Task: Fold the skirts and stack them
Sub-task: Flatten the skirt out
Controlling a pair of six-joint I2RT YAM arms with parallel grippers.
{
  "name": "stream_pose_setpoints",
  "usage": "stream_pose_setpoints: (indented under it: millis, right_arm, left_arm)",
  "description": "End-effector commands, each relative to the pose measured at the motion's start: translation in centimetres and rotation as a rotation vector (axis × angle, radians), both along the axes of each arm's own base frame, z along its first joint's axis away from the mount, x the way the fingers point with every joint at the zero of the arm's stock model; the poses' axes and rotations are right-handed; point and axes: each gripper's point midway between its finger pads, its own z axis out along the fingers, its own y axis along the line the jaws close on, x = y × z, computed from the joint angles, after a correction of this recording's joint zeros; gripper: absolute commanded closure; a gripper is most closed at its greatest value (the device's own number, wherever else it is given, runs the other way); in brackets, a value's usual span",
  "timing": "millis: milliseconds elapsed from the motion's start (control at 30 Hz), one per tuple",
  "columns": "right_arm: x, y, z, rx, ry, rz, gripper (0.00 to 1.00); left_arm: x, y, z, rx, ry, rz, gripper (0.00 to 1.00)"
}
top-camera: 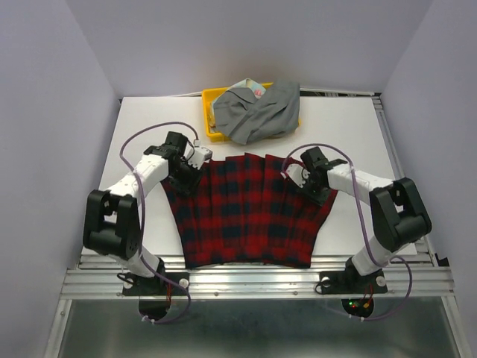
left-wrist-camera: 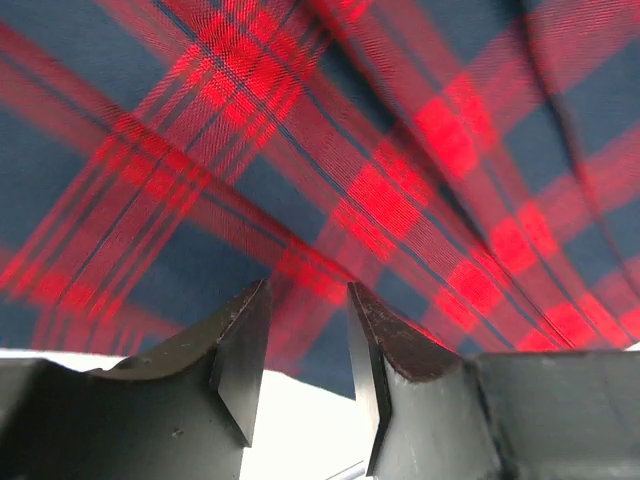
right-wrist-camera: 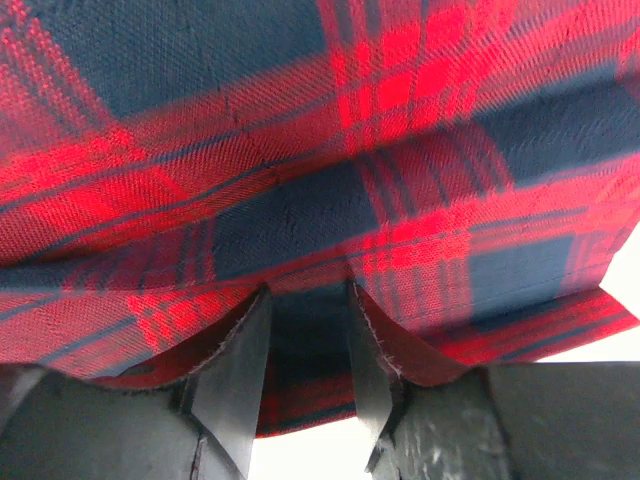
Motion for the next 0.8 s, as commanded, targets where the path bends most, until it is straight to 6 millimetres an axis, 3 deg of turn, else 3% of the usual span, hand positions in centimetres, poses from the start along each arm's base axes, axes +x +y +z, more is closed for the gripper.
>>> stream_pose_setpoints:
  millis: [0, 100, 167, 200, 267, 300, 367, 533, 600, 667, 733, 767]
  right_arm:
    - [-3.5, -0.7, -1.3, -0.06, 0.071, 0.109, 0.58]
    - [-7.7, 0.7, -2.1, -0.055, 0.177, 0.196, 0.57]
    - [-10.5, 2.3, -2.0, -0.051, 0.238, 0.275, 0.57]
    - [-12.0, 3.7, -1.9, 0.003, 0.283, 0.289, 0.56]
    - [-14.5, 6.0, -1.6, 0.031, 0.338, 0.371, 0.56]
    - [-16.0, 7.4, -1.0, 0.08, 0.394, 0.377, 0.56]
    - [-18.0, 9.2, -0.6, 0.109, 0.45, 0.455, 0.58]
    - [-21.2, 15.5, 0.7, 0.183, 0.464, 0.613, 0.56]
    - [-21.2, 19.2, 2.8, 0.288, 0.477, 0.616, 0.56]
    - [-19.5, 22.0, 5.4, 0.354, 0.387, 0.628, 0.56]
    - [-16.7, 22.0, 7.7, 0.35, 0.225, 0.619, 0.55]
    - [-15.6, 21.0, 8.1, 0.33, 0.205, 0.581, 0.57]
  left_arm:
    - [1.1, 0.6, -3.2, 0.057, 0.082, 0.044, 0.53]
    - [2.1, 0.6, -5.8, 0.073, 0.137, 0.067, 0.55]
    - [3.8, 0.0, -6.2, 0.062, 0.13, 0.08, 0.55]
    - [4.2, -0.2, -7.4, 0.065, 0.163, 0.076, 0.55]
    - [6.0, -1.0, -7.3, 0.071, 0.148, 0.064, 0.55]
    - [6.2, -1.2, -8.4, 0.094, 0.171, 0.052, 0.56]
    - [7.6, -2.5, -8.3, 0.111, 0.142, 0.015, 0.55]
    - [7.4, -6.6, -9.9, 0.144, 0.16, -0.142, 0.53]
    - [6.7, -9.3, -9.8, 0.157, 0.134, -0.236, 0.52]
    - [6.6, -10.8, -9.4, 0.161, 0.104, -0.279, 0.48]
    - [6.3, -11.9, -8.2, 0.132, 0.087, -0.285, 0.45]
    - [6.1, -11.9, -7.7, 0.122, 0.079, -0.286, 0.44]
